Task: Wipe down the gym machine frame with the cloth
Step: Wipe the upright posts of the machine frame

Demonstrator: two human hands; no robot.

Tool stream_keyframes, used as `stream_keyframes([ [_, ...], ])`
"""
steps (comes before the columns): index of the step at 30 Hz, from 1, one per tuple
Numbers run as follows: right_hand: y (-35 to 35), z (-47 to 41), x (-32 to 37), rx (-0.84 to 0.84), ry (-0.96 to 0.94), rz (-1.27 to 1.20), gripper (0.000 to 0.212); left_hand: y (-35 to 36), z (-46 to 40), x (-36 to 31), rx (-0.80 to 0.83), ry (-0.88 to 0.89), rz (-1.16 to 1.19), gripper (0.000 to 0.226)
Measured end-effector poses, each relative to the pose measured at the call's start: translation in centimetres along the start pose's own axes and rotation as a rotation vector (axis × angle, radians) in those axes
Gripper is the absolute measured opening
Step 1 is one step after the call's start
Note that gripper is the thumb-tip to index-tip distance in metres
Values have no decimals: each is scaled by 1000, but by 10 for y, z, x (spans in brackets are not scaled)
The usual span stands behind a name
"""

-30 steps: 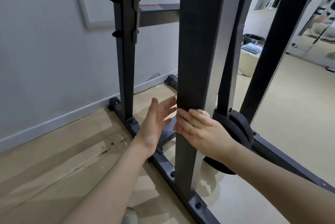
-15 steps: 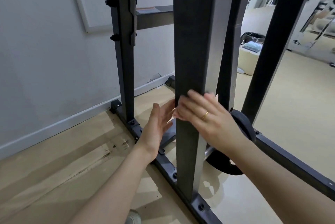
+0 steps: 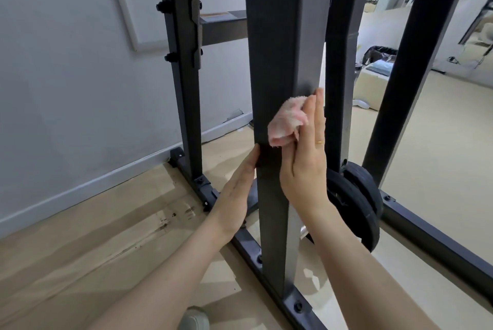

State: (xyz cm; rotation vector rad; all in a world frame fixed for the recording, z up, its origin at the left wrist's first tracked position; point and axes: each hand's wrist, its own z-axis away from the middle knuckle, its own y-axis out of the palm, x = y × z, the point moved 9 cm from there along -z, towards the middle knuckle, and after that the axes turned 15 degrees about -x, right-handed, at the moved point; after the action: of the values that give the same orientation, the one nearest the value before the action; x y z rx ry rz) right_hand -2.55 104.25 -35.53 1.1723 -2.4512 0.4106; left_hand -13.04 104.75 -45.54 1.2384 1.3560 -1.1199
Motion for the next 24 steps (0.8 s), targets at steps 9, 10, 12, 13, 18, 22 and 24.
stream_keyframes([
  [9,-8,39,-16,66,170,-79,59,0,2,-4,7,1,-56,46],
  [10,-5,31,-10,51,137,-84,58,1,2,-5,9,-7,-60,47],
  [12,-5,36,-5,50,78,-41,54,1,3,-7,10,-15,-68,49],
  [13,-6,48,-7,76,72,-9,52,1,4,-10,21,-18,-69,49],
  [18,-11,80,-19,134,265,-115,37,2,9,-22,78,-56,-33,27],
  [22,-9,47,-6,-90,296,-158,26,3,8,-17,62,-55,-34,34],
  [24,-13,32,-6,-242,274,-117,20,4,8,-17,54,-40,-48,34],
])
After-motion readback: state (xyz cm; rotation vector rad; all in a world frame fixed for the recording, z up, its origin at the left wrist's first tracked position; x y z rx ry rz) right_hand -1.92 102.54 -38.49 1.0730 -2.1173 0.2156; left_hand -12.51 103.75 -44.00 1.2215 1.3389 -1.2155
